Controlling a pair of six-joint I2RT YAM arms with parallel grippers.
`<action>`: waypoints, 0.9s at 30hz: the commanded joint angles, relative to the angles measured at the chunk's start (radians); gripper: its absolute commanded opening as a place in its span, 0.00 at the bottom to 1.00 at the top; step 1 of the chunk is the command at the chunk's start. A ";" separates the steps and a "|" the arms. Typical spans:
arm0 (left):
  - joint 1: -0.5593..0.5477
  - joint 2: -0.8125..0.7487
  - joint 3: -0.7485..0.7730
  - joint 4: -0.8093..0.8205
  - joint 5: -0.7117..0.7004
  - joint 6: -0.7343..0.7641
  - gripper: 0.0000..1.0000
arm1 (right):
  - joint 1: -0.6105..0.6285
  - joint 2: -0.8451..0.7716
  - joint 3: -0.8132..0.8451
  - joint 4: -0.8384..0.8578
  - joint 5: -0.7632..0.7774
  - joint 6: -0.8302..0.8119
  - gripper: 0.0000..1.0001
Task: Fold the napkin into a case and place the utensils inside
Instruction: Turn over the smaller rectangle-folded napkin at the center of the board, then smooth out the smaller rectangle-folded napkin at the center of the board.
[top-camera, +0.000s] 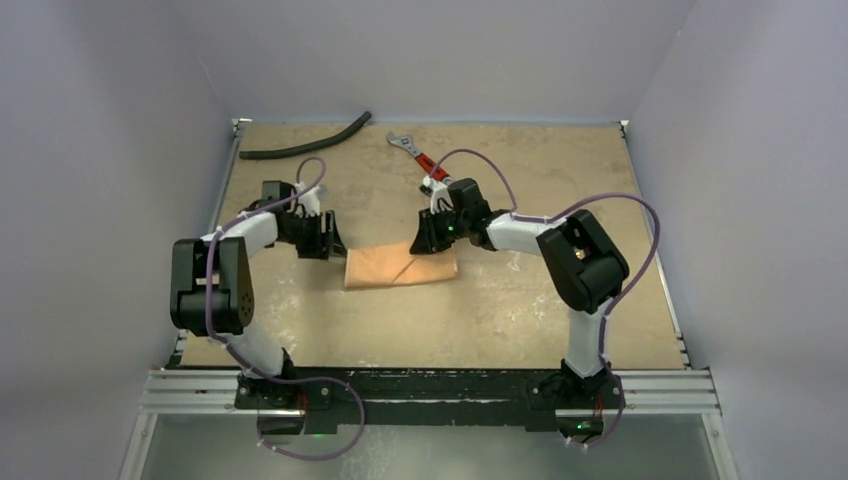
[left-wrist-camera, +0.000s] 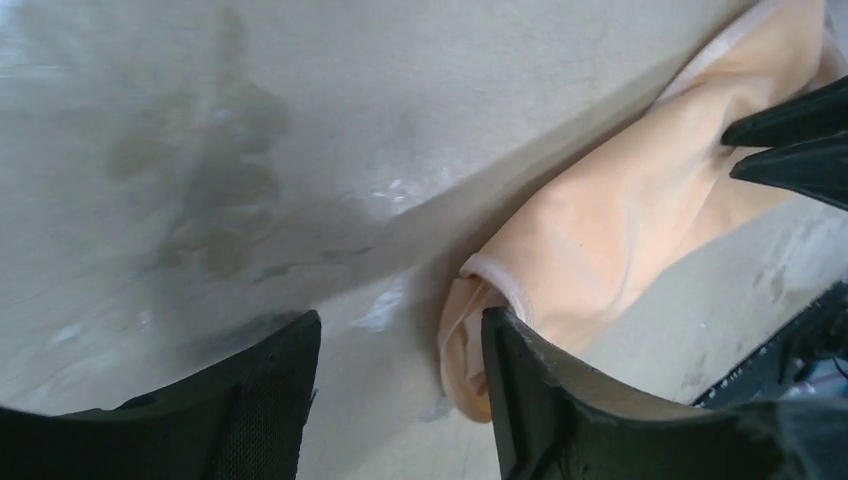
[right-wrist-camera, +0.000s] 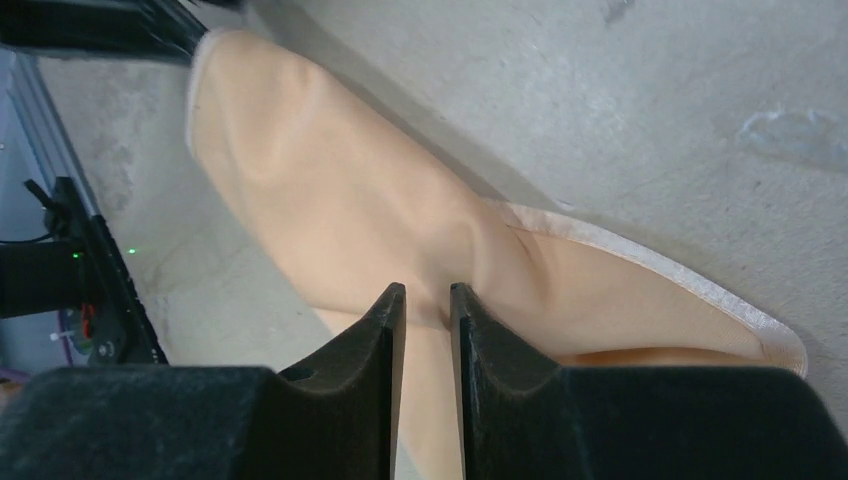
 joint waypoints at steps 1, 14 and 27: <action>0.044 -0.063 0.094 -0.168 -0.091 0.169 0.61 | -0.013 0.026 0.068 0.012 0.010 -0.012 0.25; -0.074 -0.097 0.343 -0.446 0.041 0.510 0.65 | -0.013 0.122 0.121 0.016 0.035 -0.013 0.20; -0.246 0.052 0.168 -0.215 -0.081 0.553 0.34 | -0.021 0.094 0.129 -0.036 -0.005 -0.001 0.24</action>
